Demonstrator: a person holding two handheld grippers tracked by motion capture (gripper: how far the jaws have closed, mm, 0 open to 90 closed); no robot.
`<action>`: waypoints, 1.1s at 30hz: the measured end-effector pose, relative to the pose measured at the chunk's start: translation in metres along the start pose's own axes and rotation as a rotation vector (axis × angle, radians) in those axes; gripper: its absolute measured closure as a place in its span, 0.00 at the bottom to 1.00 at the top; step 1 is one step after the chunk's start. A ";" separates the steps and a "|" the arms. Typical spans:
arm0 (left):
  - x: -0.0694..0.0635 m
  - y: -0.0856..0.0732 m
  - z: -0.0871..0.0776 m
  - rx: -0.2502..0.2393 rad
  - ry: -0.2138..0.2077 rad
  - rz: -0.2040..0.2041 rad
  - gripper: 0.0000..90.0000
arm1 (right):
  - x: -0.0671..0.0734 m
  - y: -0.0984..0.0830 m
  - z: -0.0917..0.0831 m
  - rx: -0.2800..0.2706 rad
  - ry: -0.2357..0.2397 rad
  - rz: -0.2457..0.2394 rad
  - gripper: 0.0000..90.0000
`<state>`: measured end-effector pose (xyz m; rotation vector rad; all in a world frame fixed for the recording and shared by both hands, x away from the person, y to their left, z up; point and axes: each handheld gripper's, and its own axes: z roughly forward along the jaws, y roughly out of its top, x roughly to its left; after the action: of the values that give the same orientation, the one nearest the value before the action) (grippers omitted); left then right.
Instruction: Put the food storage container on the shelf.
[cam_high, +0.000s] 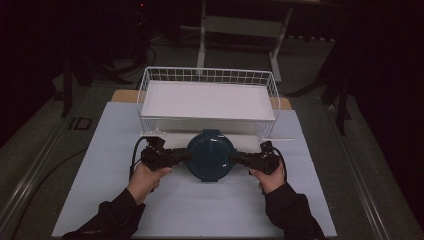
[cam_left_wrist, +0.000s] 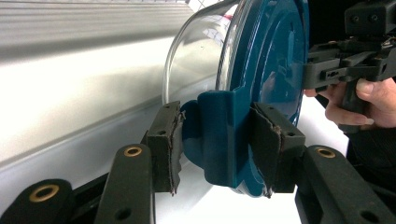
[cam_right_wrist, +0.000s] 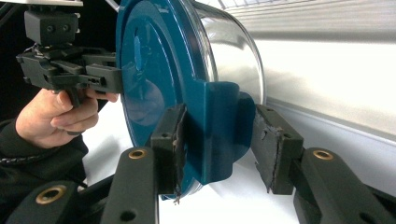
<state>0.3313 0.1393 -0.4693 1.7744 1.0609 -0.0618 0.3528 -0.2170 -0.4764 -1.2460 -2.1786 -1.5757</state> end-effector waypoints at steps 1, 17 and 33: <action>0.001 0.000 0.002 0.001 0.001 0.005 0.61 | -0.002 0.000 0.001 -0.001 -0.002 -0.003 0.62; 0.027 0.009 0.023 -0.067 0.015 -0.001 0.61 | -0.028 0.014 0.015 -0.025 -0.034 -0.005 0.62; 0.047 0.005 0.040 -0.090 0.006 -0.029 0.60 | -0.043 0.015 0.026 -0.023 -0.061 0.035 0.62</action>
<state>0.3798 0.1369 -0.5082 1.6792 1.0771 -0.0258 0.3986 -0.2160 -0.5015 -1.3484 -2.1683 -1.5744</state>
